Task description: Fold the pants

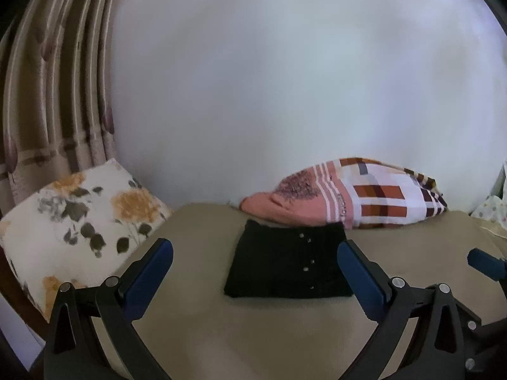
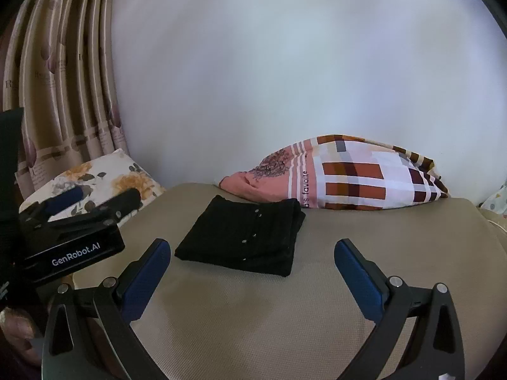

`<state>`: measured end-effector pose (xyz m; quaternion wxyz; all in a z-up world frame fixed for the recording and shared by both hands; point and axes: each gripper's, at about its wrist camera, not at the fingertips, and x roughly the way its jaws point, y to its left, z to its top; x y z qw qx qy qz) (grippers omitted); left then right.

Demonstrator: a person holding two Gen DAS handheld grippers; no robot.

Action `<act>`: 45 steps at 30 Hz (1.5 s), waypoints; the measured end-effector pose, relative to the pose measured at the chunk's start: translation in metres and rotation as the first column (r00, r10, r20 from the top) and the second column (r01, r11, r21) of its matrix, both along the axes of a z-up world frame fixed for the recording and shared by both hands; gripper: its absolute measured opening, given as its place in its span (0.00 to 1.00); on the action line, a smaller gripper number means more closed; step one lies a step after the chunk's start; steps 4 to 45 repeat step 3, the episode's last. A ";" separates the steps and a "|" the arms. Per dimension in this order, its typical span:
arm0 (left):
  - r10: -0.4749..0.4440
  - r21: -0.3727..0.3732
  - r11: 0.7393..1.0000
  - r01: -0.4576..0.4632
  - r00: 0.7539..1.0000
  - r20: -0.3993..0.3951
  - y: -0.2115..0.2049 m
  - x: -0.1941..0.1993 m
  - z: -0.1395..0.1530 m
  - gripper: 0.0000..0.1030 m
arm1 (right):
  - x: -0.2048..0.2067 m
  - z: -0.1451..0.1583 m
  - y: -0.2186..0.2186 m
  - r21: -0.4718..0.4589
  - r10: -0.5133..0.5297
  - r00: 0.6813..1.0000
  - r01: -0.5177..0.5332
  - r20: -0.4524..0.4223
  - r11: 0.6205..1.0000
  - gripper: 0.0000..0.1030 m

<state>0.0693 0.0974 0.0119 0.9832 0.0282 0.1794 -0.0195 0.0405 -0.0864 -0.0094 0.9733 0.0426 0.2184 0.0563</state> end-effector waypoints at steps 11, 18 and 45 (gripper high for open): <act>-0.007 -0.001 1.000 0.007 1.000 -0.008 -0.002 0.001 0.000 1.00 | 0.001 0.000 0.000 0.003 0.002 1.000 -0.002 -0.001 1.000 1.00; -0.007 -0.001 1.000 0.007 1.000 -0.008 -0.002 0.001 0.000 1.00 | 0.001 0.000 0.000 0.003 0.002 1.000 -0.002 -0.001 1.000 1.00; -0.007 -0.001 1.000 0.007 1.000 -0.008 -0.002 0.001 0.000 1.00 | 0.001 0.000 0.000 0.003 0.002 1.000 -0.002 -0.001 1.000 1.00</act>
